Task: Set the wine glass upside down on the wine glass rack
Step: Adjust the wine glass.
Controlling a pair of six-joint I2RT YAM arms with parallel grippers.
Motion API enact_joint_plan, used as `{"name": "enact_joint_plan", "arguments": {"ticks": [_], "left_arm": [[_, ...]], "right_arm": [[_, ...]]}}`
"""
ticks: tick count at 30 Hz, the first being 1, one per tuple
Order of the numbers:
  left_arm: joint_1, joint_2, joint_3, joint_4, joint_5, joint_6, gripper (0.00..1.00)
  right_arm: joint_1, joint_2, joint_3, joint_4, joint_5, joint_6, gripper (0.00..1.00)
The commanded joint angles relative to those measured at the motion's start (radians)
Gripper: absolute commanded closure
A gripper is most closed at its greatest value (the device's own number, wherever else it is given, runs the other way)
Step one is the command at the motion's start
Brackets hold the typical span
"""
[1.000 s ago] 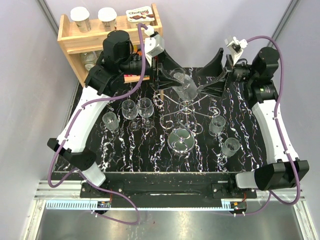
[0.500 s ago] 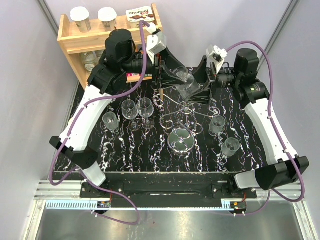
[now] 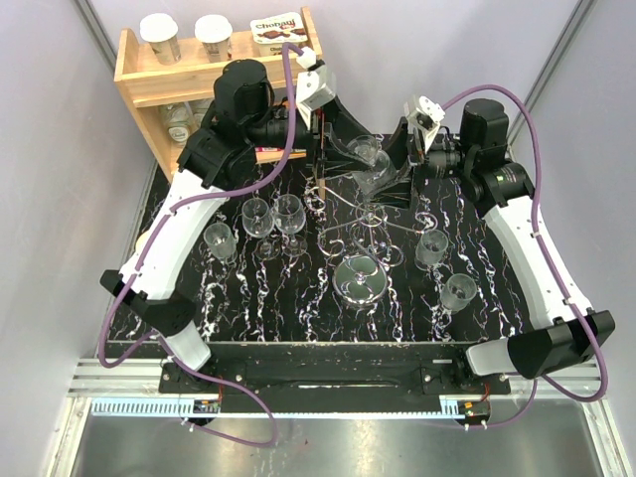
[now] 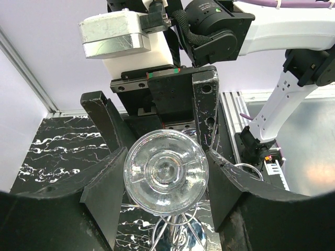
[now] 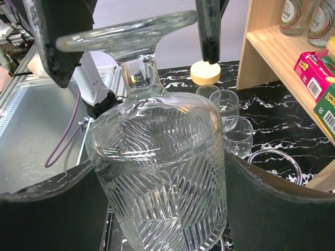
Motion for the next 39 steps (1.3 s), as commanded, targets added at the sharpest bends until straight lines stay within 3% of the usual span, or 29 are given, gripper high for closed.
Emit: {"name": "enact_joint_plan", "arguments": {"ticks": [1,4,8,10,19,21,24,28,39], "left_arm": [[-0.005,-0.036,0.007,0.092,0.023,-0.001,1.0],[-0.007,-0.036,0.007,0.092,0.017,0.001,1.0],[-0.005,-0.031,0.016,0.092,-0.005,-0.002,0.99],[-0.005,-0.031,0.018,0.092,-0.013,-0.004,0.84],[0.001,-0.048,0.015,0.098,-0.046,-0.015,0.28],[0.006,-0.051,0.008,0.114,-0.051,-0.03,0.25],[0.009,-0.051,0.007,0.137,-0.062,-0.055,0.1],[0.013,-0.048,0.011,0.146,-0.059,-0.068,0.07],[0.039,-0.091,-0.087,0.106,-0.068,0.007,0.11]], "right_arm": [[0.004,-0.019,0.031,-0.005,0.036,-0.01,0.47],[0.003,-0.022,0.034,0.001,0.03,-0.006,0.71],[0.003,-0.039,0.032,0.0,0.05,-0.001,0.92],[0.003,-0.047,0.031,0.003,0.07,0.005,1.0],[0.003,-0.078,0.011,0.038,0.125,0.063,1.0],[0.003,-0.088,0.002,0.038,0.138,0.063,1.0],[0.003,-0.096,-0.006,0.04,0.142,0.074,1.0],[0.003,-0.099,-0.015,0.052,0.156,0.085,1.0],[0.003,-0.09,-0.041,0.075,0.21,0.089,1.0]]}}
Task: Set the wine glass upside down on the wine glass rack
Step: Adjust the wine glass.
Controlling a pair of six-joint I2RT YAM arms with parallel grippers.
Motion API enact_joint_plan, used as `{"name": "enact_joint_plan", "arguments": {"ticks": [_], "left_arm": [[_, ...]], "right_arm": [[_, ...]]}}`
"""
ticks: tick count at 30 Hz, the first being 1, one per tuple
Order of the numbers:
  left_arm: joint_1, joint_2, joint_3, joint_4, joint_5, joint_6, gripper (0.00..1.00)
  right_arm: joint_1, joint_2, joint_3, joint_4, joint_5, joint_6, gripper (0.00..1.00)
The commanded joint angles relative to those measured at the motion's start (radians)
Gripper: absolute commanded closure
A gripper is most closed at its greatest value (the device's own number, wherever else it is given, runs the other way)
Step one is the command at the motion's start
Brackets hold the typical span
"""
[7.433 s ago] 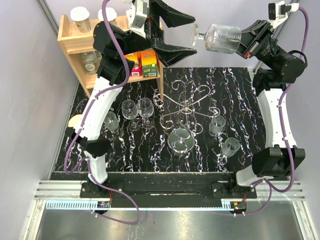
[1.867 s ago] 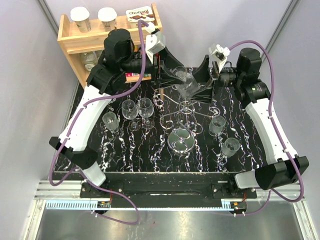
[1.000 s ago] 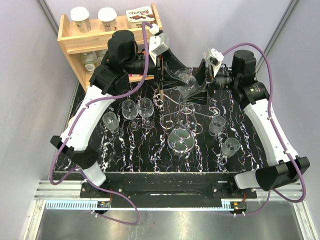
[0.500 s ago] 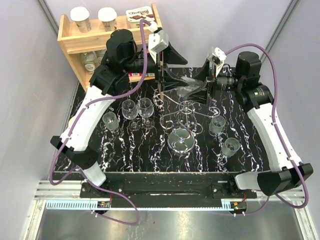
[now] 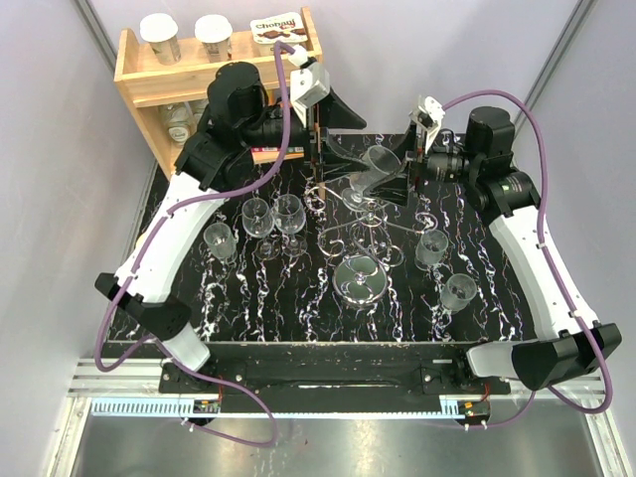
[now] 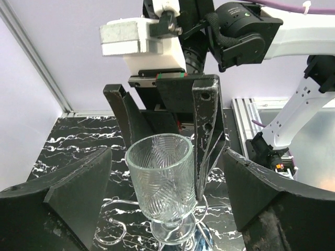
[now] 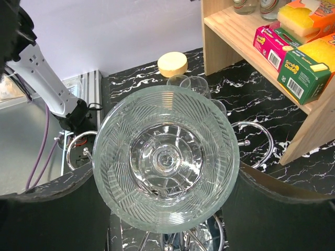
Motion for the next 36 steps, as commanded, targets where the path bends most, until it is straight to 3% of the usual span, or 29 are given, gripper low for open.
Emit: {"name": "enact_joint_plan", "arguments": {"ticks": [1,11,25,30,36], "left_arm": [[0.029,-0.068,-0.029,0.011,-0.026,0.053,0.11],[0.115,-0.153,-0.106,0.011,-0.047,0.055,0.09],[0.101,-0.17,-0.249,0.011,-0.168,0.159,0.05],[0.103,-0.174,-0.264,-0.003,-0.138,0.175,0.04],[0.091,-0.167,-0.3,0.082,-0.089,0.083,0.01]], "right_arm": [[0.003,-0.024,0.02,0.09,0.019,0.035,1.0],[0.002,0.032,0.138,0.201,0.097,0.202,1.0],[0.005,0.067,0.24,0.299,0.105,0.411,1.0],[0.002,0.053,0.243,0.307,0.111,0.441,1.0],[0.002,0.059,0.223,0.383,0.096,0.527,1.0]]}}
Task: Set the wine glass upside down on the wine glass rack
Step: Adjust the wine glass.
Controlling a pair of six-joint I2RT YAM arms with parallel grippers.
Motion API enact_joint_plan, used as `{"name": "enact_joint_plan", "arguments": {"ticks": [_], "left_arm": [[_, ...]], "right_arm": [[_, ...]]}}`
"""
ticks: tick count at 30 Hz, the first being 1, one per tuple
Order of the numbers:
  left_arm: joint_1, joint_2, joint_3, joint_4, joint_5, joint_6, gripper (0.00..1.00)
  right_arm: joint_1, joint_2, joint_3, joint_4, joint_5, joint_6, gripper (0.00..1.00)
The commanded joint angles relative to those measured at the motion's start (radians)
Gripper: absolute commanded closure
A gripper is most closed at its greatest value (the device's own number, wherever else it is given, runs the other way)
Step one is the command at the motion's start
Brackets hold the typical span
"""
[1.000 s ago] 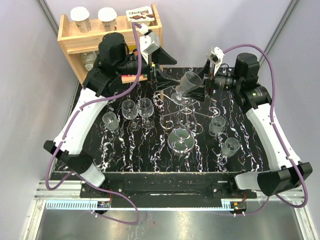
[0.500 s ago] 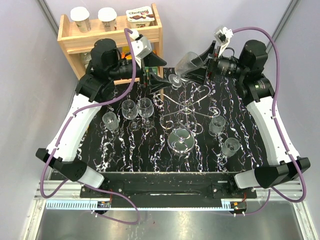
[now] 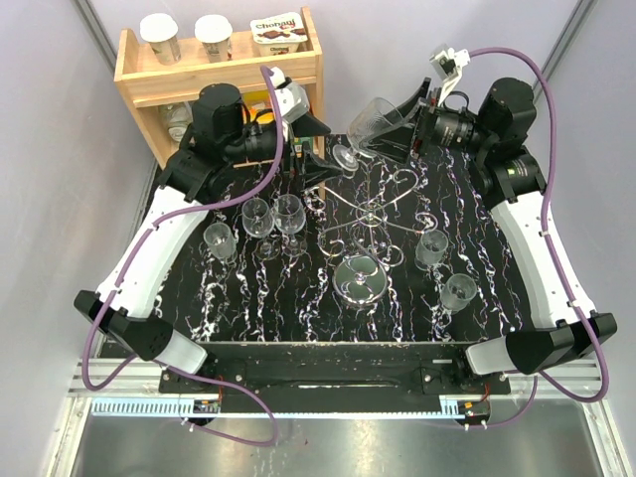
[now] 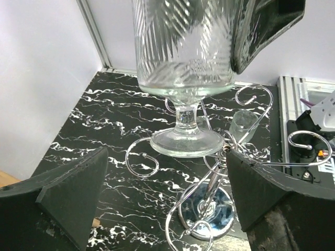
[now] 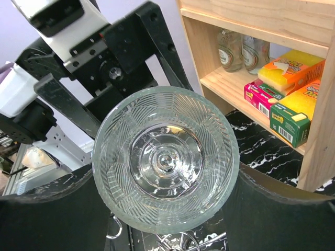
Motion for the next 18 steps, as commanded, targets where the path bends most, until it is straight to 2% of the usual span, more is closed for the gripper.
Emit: {"name": "enact_joint_plan", "arguments": {"ticks": [1,12,14,18], "left_arm": [[-0.021,-0.005,-0.008,0.092,0.033,-0.041,0.01],[-0.081,0.049,0.039,0.161,0.064,-0.129,0.02],[-0.084,0.063,0.046,0.17,0.062,-0.141,0.15],[-0.084,0.063,0.046,0.152,0.048,-0.114,0.53]], "right_arm": [[0.002,-0.023,0.027,0.166,-0.011,0.109,1.0],[0.002,-0.03,-0.041,0.31,-0.043,0.226,1.0],[0.002,-0.033,-0.046,0.329,-0.049,0.238,1.0],[0.002,-0.04,-0.049,0.327,-0.057,0.239,1.0]]}}
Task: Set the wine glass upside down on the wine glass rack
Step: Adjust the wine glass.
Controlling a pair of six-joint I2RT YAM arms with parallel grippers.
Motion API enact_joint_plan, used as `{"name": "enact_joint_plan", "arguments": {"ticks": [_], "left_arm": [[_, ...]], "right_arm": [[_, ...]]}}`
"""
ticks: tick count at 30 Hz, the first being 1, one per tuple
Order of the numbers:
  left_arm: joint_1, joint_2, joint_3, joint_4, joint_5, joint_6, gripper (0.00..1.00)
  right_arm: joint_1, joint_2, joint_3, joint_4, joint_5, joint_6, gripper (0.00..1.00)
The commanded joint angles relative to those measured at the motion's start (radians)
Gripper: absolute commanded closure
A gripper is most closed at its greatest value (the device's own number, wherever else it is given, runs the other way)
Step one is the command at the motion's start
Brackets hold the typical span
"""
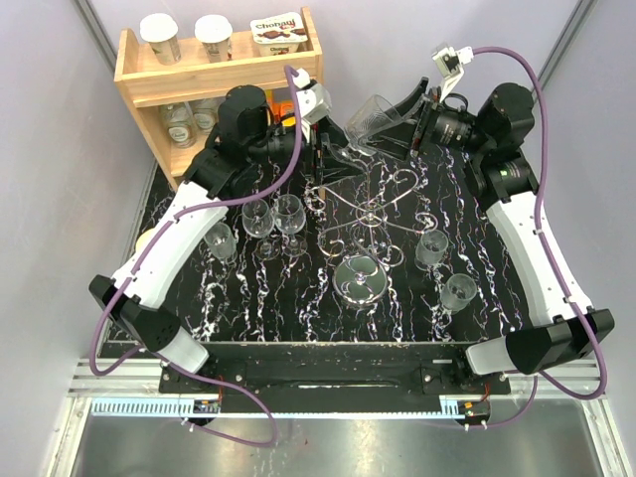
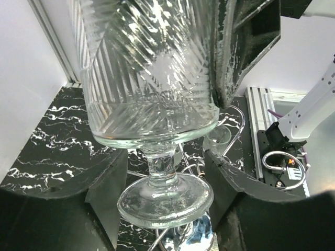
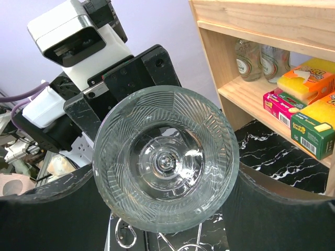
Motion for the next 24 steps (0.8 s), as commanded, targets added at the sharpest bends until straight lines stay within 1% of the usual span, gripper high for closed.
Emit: {"name": "enact_joint_plan", "arguments": {"ticks": [1,3,5,8,11,14,16,17,18,20,22,24], "left_arm": [[0.0,-0.005,0.042,0.031,0.006,0.019,0.58],[-0.002,-0.012,0.033,0.02,0.001,0.039,0.69],[-0.002,-0.015,0.033,0.006,0.001,0.06,0.83],[-0.002,-0.026,0.039,-0.017,0.0,0.08,1.0],[-0.002,-0.032,0.065,-0.052,-0.014,0.112,1.0],[-0.002,-0.037,0.1,-0.09,-0.02,0.149,1.0],[-0.002,-0.04,0.114,-0.116,-0.022,0.171,1.0],[0.0,-0.041,0.123,-0.131,-0.023,0.181,1.0],[0.0,-0.043,0.13,-0.147,-0.026,0.197,1.0],[-0.002,-0.048,0.137,-0.182,-0.025,0.232,1.0],[-0.002,-0.049,0.151,-0.24,-0.026,0.284,1.0],[-0.003,-0.049,0.165,-0.302,-0.037,0.344,1.0]], "right_arm": [[0.002,-0.043,0.013,0.111,-0.023,0.035,1.0],[0.002,-0.048,0.007,0.11,-0.025,0.03,1.0],[0.002,-0.049,0.002,0.093,-0.023,0.012,1.0],[0.002,-0.06,-0.013,0.074,-0.026,-0.019,1.0],[0.002,-0.072,-0.039,0.059,-0.039,-0.049,1.0],[0.002,-0.084,-0.049,-0.002,-0.046,-0.121,1.0],[0.002,-0.092,-0.055,-0.028,-0.049,-0.16,0.97],[0.002,-0.095,-0.056,-0.078,-0.052,-0.178,0.95],[0.002,-0.098,-0.056,-0.099,-0.054,-0.201,0.93],[0.002,-0.101,-0.053,-0.149,-0.051,-0.249,0.84],[0.002,-0.103,-0.044,-0.229,-0.054,-0.307,0.73],[0.002,-0.103,-0.029,-0.295,-0.049,-0.371,0.65]]}}
